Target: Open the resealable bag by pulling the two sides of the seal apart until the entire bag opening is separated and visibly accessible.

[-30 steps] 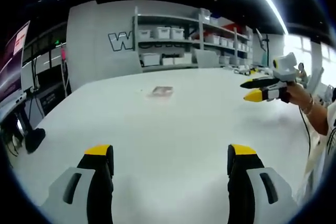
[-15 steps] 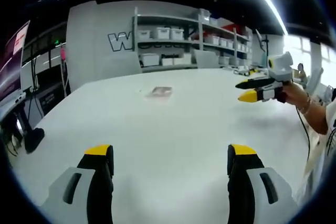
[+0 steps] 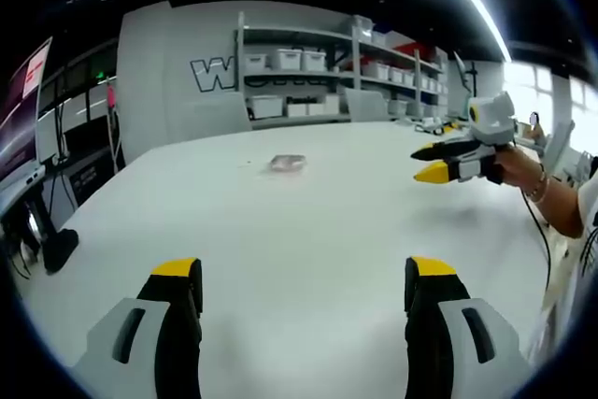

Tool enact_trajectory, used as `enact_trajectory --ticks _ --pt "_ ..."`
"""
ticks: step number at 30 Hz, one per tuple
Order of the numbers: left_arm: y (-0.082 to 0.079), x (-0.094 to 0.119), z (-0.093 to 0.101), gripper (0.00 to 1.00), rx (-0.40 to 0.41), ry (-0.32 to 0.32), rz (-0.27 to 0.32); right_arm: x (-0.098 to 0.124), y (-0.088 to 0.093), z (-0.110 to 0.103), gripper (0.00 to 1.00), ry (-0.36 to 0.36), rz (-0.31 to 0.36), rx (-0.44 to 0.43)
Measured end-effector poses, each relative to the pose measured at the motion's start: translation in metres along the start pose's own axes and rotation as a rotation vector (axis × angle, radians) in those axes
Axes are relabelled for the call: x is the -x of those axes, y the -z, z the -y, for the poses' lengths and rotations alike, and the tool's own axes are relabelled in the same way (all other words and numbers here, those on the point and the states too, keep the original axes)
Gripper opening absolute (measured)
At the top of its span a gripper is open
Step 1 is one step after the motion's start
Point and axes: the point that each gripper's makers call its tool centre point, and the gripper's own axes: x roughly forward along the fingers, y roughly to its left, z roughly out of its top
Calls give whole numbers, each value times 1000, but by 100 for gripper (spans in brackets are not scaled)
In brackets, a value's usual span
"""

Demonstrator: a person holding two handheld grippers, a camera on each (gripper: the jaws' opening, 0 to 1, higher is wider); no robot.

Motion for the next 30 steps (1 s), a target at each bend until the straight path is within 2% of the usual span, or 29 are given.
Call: enact_trajectory --ticks 23,30 --pt "-3 2 -5 88 -2 4 4 -24 -8 1 54 -16 -10 -2" --pt "-2 3 -5 88 -4 4 4 -30 -13 -4 54 -24 -5 0"
